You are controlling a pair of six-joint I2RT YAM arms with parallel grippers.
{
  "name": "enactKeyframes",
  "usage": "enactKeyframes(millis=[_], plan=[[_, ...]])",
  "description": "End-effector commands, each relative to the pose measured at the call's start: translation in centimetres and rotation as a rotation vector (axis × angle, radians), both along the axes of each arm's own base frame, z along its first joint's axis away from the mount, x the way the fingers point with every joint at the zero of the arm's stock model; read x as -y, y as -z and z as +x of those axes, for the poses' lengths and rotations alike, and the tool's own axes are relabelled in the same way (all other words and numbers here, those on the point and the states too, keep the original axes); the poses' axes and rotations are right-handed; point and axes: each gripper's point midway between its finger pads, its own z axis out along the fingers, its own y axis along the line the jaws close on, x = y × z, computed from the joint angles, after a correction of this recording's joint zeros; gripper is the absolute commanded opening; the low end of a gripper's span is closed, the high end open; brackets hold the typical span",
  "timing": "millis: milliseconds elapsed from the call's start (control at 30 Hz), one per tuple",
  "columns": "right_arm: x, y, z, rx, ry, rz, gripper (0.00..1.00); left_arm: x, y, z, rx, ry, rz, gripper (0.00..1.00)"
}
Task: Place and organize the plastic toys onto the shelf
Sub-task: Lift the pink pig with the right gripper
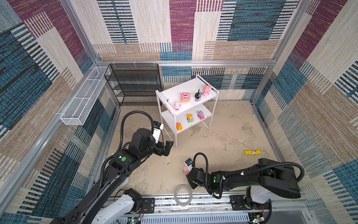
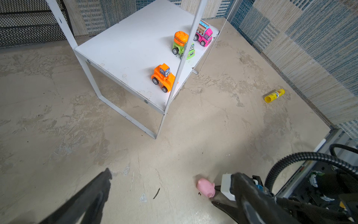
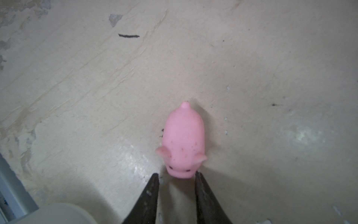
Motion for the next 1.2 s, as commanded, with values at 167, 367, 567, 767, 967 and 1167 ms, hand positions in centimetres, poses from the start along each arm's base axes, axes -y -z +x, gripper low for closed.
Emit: enactKeyframes(millis=[167, 367, 567, 767, 967, 1167], plan=[[0.4, 0.4, 1.1, -0.029, 0.046, 0.001, 0.30, 0.0, -0.3, -0.1, 0.019, 0.011, 0.001, 0.99], [0.2, -0.1, 1.9, -0.024, 0.047, 0.048, 0.23, 0.0, -0.2, -0.1, 0.016, 0.011, 0.002, 0.99], [-0.2, -1.1, 1.9, 0.005, 0.006, 0.078, 0.17, 0.0, -0.2, -0.1, 0.017, 0.010, 0.002, 0.99], [-0.3, -1.3, 1.5, 0.013, -0.050, 0.081, 0.12, 0.0, -0.1, 0.0, 0.013, 0.011, 0.003, 0.99], [0.2, -0.6, 1.8, 0.019, -0.057, 0.050, 0.38, 0.1, -0.1, 0.0, 0.013, 0.013, 0.000, 0.99], [-0.2, -0.7, 2.3, 0.042, -0.097, 0.071, 0.44, 0.0, -0.1, 0.0, 0.013, 0.012, 0.003, 0.99]])
